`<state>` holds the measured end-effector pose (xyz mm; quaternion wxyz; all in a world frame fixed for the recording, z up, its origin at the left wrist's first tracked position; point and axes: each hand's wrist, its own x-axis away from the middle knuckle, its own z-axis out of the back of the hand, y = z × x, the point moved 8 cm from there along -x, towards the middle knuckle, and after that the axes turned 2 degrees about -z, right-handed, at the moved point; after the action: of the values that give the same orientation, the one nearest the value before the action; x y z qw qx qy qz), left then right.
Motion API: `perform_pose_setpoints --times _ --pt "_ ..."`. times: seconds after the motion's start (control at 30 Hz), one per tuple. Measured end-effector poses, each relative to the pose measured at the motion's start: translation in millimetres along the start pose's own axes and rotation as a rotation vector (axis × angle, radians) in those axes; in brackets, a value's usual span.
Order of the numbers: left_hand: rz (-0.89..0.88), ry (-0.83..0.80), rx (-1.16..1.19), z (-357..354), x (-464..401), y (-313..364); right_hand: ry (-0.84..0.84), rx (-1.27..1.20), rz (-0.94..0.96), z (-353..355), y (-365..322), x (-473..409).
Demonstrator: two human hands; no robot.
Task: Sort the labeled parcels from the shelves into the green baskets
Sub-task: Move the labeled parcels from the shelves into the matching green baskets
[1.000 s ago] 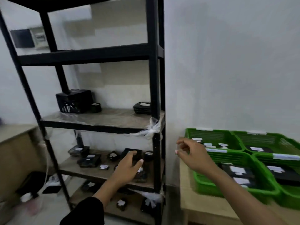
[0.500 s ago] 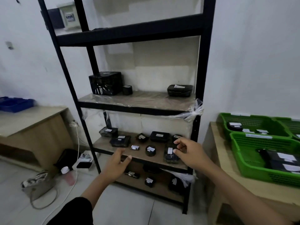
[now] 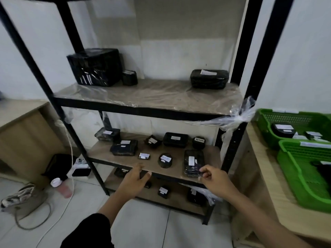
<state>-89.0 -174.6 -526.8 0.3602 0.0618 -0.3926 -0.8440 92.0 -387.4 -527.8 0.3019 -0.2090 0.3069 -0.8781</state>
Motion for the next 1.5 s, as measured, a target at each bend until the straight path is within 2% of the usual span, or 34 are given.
perform_pose_setpoints --times 0.23,0.33,0.4,0.57,0.73,0.83,0.97,1.13,1.2,1.27,1.4,1.5 --pt "-0.016 -0.111 -0.110 -42.3 -115.4 -3.3 -0.070 -0.098 -0.309 -51.3 67.5 -113.9" --pt "-0.086 -0.190 -0.200 -60.2 -145.7 -3.0 -0.040 -0.101 -0.420 -70.5 94.6 -153.3" --pt "-0.047 -0.176 -0.136 -66.2 -163.2 -13.3 -0.017 -0.136 -0.520 -83.9 115.1 -175.6" --pt "-0.080 -0.176 -0.122 -76.2 -193.4 -31.3 0.057 -0.307 -0.771 -116.3 161.1 -202.4" --pt "-0.080 -0.193 -0.071 -81.3 -204.0 -45.0 0.185 -0.333 -0.891 -127.5 169.5 -202.8" --pt "-0.113 -0.220 -0.082 -84.5 -203.9 -47.1 0.233 -0.509 -0.911 -136.9 161.4 -208.9" --pt "-0.137 -0.252 -0.104 -89.7 -203.6 -53.2 0.105 -0.743 -0.981 -165.0 155.1 -216.6" --pt "-0.087 -0.288 -0.114 -95.8 -197.4 -59.1 0.122 -0.917 -0.950 -167.8 152.4 -211.2" --pt "-0.064 -0.324 -0.110 -100.5 -193.8 -55.0 0.077 -1.053 -0.968 -167.4 143.4 -201.5" --pt "0.013 -0.329 0.095 -101.5 -185.8 -41.9 0.000 -1.196 -0.943 -164.3 120.4 -189.6" --pt "0.134 -0.445 0.508 -112.4 -162.4 -14.4 -0.076 -1.290 -0.727 -149.5 61.0 -164.7" --pt "0.202 -0.354 0.729 -106.5 -159.6 -5.9 -0.103 -1.266 -0.630 -135.9 24.0 -144.0"
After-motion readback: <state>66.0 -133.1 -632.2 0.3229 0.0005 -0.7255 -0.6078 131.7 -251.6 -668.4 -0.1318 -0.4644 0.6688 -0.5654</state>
